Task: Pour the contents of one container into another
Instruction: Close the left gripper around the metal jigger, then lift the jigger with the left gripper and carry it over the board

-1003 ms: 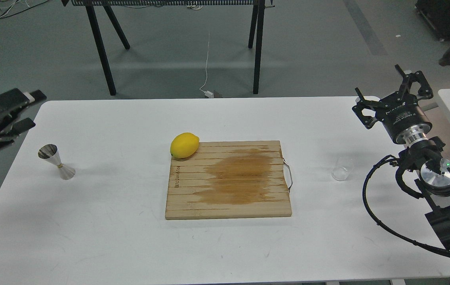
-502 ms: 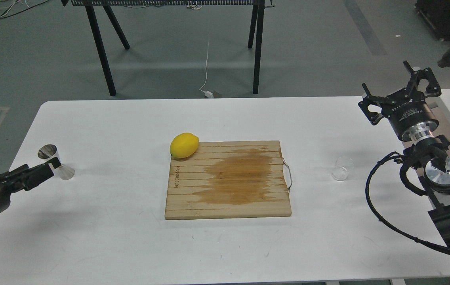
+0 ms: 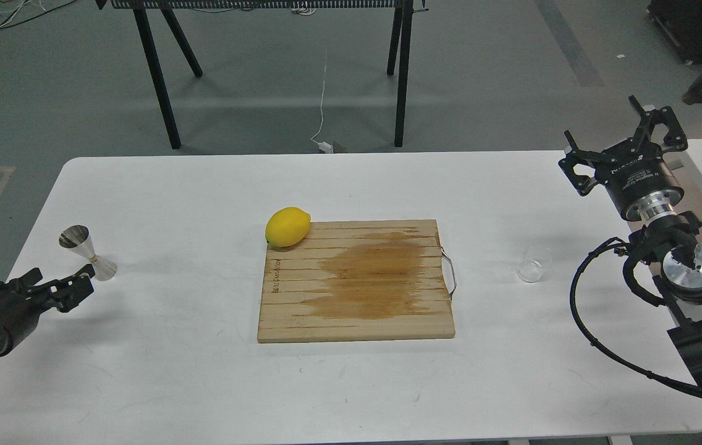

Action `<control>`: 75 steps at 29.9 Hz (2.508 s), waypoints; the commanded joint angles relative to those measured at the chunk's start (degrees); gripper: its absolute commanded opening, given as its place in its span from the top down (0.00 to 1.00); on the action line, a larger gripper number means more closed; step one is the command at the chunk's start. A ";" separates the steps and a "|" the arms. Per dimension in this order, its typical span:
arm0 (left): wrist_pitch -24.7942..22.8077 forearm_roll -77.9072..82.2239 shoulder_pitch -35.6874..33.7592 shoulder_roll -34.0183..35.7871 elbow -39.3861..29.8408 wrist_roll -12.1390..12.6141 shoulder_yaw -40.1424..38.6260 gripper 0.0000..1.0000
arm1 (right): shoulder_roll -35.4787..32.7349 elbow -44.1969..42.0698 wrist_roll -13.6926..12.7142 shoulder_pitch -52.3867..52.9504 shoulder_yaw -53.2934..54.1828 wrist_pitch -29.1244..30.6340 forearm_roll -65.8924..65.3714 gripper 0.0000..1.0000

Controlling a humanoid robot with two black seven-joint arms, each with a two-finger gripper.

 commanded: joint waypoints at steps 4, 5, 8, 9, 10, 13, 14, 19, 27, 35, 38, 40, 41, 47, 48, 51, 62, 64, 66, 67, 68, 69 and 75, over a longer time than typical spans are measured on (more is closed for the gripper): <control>0.91 2.78 -0.84 -5.27 6.47 0.20 -0.87 0.02 | 0.00 0.16 0.00 0.22 -0.41 0.03 0.00 0.01; 0.91 2.78 -1.28 -5.70 7.26 0.20 -0.87 0.02 | -0.09 0.07 0.00 0.48 -0.49 0.03 0.00 0.01; 0.91 2.78 -2.51 -8.16 10.33 0.20 -0.87 0.02 | -0.09 0.07 0.00 0.84 -0.58 0.03 0.00 0.01; 0.91 2.70 -3.03 -8.87 11.39 0.11 -0.87 0.02 | -0.09 0.16 0.00 0.84 -0.58 0.03 0.00 0.01; 0.83 2.70 -3.47 -9.31 12.27 0.11 -0.78 0.02 | -0.09 0.16 0.00 0.75 -0.58 0.21 0.00 0.01; 0.65 2.61 -4.36 -10.71 15.43 0.02 -0.78 0.02 | -0.09 0.25 0.00 0.75 -0.58 0.30 0.00 0.01; 0.65 2.61 -4.44 -11.42 16.22 0.02 -0.78 0.02 | -0.18 0.25 0.00 0.75 -0.58 0.30 0.00 0.01; 0.47 2.70 -6.20 -14.41 19.56 0.02 -0.07 0.03 | -0.18 0.16 0.00 0.75 -0.58 0.30 0.00 0.01; 0.12 2.70 -8.40 -18.71 27.12 -0.50 0.19 0.08 | -0.44 0.16 0.00 0.75 -0.58 0.30 0.00 0.01; 0.12 3.05 -9.01 -21.09 30.47 -0.68 0.36 0.18 | -0.44 -0.01 0.00 0.75 -0.67 0.30 -0.09 0.01; 0.12 3.05 -9.28 -21.62 31.52 -0.68 0.37 0.28 | -0.53 -0.01 0.00 0.75 -0.67 0.30 -0.09 0.01; 0.04 3.05 -9.28 -21.71 31.79 -0.68 0.37 0.36 | -0.53 -0.01 0.00 0.75 -0.67 0.30 -0.09 0.01; 0.12 3.05 -9.28 -21.88 32.05 -0.59 0.37 0.42 | -0.53 -0.01 0.00 0.75 -0.67 0.30 -0.09 0.01; 0.12 3.58 -9.37 -22.41 32.93 -0.59 0.80 0.87 | -0.53 0.07 0.00 0.75 -0.67 0.30 -0.09 0.01; 0.12 3.49 -9.37 -22.41 33.02 -0.68 0.80 0.94 | -0.53 0.07 0.00 0.75 -0.67 0.30 -0.09 0.01; 0.21 3.66 -9.37 -22.32 32.93 -0.68 0.80 0.98 | -0.62 0.07 -0.08 0.84 -0.67 0.39 -0.09 0.01; 6.97 3.58 -9.80 -21.45 29.07 -1.56 0.54 1.00 | -0.71 0.07 -0.08 1.19 -0.76 0.30 -0.09 0.01; 8.03 3.58 -10.94 -18.56 25.66 -1.65 0.37 1.00 | -0.71 0.07 -0.08 1.19 -0.76 0.30 -0.09 0.01; 8.29 3.58 -12.08 -15.83 21.35 -1.56 0.10 1.00 | -0.71 0.25 -0.08 1.27 -0.67 0.21 0.00 0.01; 8.30 3.58 -12.70 -14.60 19.24 -1.56 -0.07 1.00 | -0.71 0.25 -0.17 1.27 -0.67 0.21 0.00 0.01; 8.30 3.58 -13.58 -13.02 16.78 -1.47 -0.16 1.00 | -0.71 0.16 -0.17 1.27 -0.67 0.12 0.00 0.01; 8.21 3.58 -14.54 -11.53 14.41 -1.38 -0.16 1.00 | -0.71 0.16 -0.26 1.27 -0.58 0.12 0.00 0.01; 7.07 3.75 -20.43 -3.35 -2.72 0.54 0.36 1.00 | -1.76 -0.54 -0.61 2.33 -0.67 0.03 -0.09 0.01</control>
